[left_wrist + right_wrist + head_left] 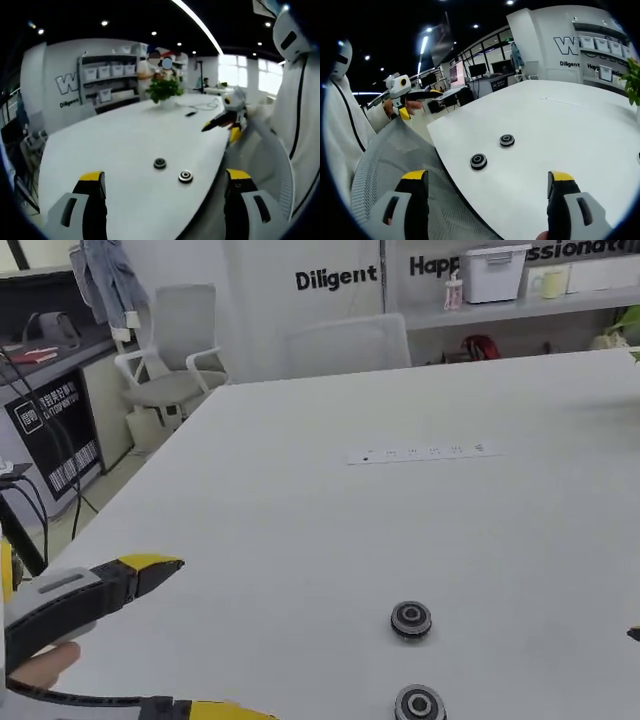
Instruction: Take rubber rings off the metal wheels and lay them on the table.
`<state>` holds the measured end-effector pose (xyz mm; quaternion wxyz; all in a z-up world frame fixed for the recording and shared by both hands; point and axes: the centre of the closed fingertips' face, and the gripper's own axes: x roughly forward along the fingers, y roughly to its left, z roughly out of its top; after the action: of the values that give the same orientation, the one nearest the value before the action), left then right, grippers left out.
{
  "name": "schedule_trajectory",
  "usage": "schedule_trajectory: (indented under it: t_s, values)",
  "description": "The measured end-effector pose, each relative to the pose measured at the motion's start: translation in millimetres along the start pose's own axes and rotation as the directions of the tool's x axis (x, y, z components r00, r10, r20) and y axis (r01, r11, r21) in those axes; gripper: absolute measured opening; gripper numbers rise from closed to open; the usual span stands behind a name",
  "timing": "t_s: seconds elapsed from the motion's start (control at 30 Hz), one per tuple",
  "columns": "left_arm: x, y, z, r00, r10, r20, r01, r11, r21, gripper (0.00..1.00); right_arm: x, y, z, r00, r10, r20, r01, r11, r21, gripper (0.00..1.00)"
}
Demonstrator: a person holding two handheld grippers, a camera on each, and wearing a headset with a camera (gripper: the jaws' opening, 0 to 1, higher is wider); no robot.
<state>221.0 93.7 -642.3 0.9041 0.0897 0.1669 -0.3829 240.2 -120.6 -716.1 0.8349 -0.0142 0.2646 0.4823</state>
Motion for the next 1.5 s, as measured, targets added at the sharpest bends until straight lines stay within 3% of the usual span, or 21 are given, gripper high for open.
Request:
schedule_trajectory:
  t_s: [0.4, 0.6, 0.83, 1.13, 1.33, 1.43, 1.5]
  values:
    - [25.9, -4.7, 32.4, 0.9952, -0.093, 0.03, 0.091, 0.994, 0.065, 1.0, 16.6, -3.0, 9.3, 0.9988, 0.048, -0.012, -0.049, 0.998, -0.031, 0.94]
    - [42.4, -7.8, 48.9, 0.9883, -0.143, 0.052, 0.138, 0.986, 0.094, 0.99, 24.3, -5.4, 11.2, 0.9973, 0.071, -0.021, -0.072, 0.996, -0.046, 0.92]
    - [62.8, -15.4, 59.7, 0.9763, -0.206, 0.067, 0.197, 0.973, 0.12, 0.98, 34.8, -9.3, 19.9, 0.9951, 0.099, -0.005, -0.099, 0.993, -0.07, 0.88]
    - [88.4, -24.9, 54.7, 0.9619, -0.271, 0.034, 0.264, 0.953, 0.147, 0.94, 47.6, -12.0, 30.3, 0.9911, 0.133, 0.006, -0.132, 0.986, -0.105, 0.84]
    - [105.8, -31.2, 39.9, 0.9423, -0.335, -0.003, 0.331, 0.93, 0.16, 0.89, 62.3, -6.4, 36.3, 0.9842, 0.176, 0.02, -0.172, 0.977, -0.123, 0.8]
    - [111.7, -33.7, 23.8, 0.9304, -0.358, -0.079, 0.366, 0.916, 0.162, 0.88, 70.1, -2.6, 32.7, 0.9802, 0.198, -0.001, -0.197, 0.973, -0.124, 0.79]
    - [115.3, -35.7, 20.6, 0.9245, -0.372, -0.081, 0.381, 0.908, 0.173, 0.87, 74.1, 1.1, 29.9, 0.9766, 0.214, -0.017, -0.215, 0.968, -0.129, 0.78]
